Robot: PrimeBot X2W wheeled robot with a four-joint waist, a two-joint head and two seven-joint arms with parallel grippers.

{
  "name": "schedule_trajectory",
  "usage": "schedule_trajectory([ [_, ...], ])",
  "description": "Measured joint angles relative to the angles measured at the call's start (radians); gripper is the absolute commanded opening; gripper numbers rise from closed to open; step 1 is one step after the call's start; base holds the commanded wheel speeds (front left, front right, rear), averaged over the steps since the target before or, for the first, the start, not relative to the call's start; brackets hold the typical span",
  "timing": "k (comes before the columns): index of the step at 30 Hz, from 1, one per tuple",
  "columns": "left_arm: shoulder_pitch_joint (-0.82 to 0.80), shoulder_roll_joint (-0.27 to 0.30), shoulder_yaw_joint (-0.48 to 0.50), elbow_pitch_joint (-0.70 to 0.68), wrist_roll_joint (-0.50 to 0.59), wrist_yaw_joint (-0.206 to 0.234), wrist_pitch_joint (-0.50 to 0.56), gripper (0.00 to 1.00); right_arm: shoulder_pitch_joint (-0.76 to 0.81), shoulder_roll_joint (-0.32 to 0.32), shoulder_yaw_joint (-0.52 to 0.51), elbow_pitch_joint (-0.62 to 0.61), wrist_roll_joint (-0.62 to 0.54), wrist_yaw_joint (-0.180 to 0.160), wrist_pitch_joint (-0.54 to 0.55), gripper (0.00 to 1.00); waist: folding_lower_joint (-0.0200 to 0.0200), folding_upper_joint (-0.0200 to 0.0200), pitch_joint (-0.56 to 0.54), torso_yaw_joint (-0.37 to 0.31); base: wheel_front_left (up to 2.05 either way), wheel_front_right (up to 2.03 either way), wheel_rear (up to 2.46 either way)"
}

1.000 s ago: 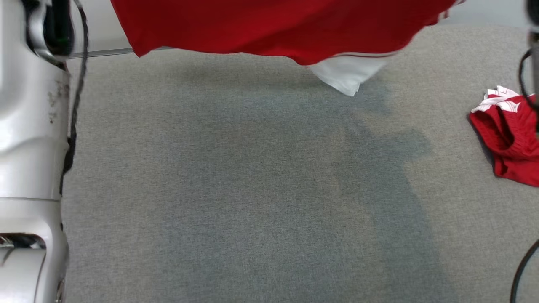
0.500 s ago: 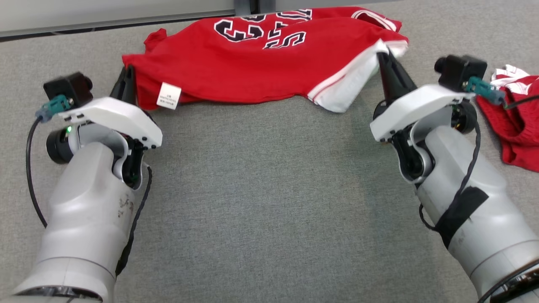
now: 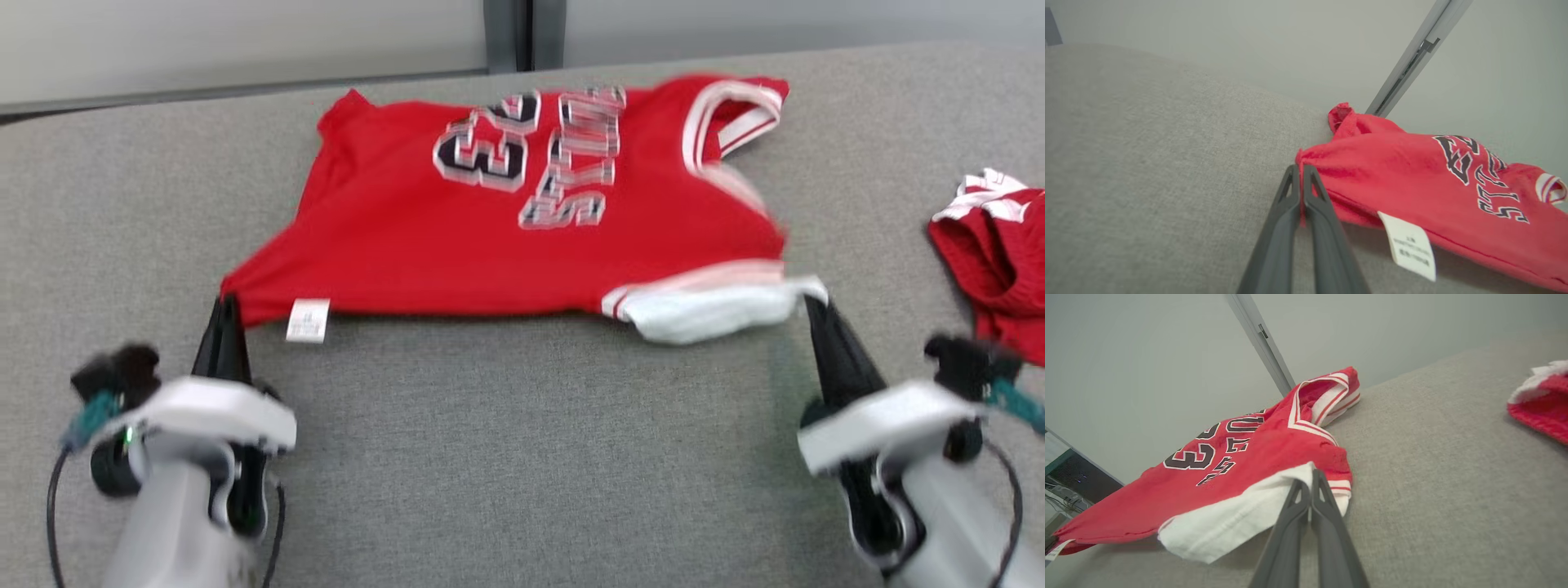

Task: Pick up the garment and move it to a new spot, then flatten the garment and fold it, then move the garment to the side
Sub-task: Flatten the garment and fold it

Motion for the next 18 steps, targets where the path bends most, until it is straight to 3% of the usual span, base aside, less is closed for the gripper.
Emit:
schedule_trajectory([
  [7, 0.332, -0.015, 0.072, -0.235, 0.026, 0.006, 0.000, 0.00, 0.333, -0.033, -0.041, -0.156, 0.007, 0.000, -0.001, 0.00, 0.0000, 0.0000, -0.093, -0.001, 0.00, 0.00, 0.00],
  [18, 0.694, -0.019, 0.055, -0.532, -0.010, 0.074, 0.069, 0.00, 0.696, -0.039, -0.183, -0.427, -0.046, 0.000, 0.230, 0.00, 0.0000, 0.0000, -0.208, 0.007, 0.00, 0.00, 0.00],
])
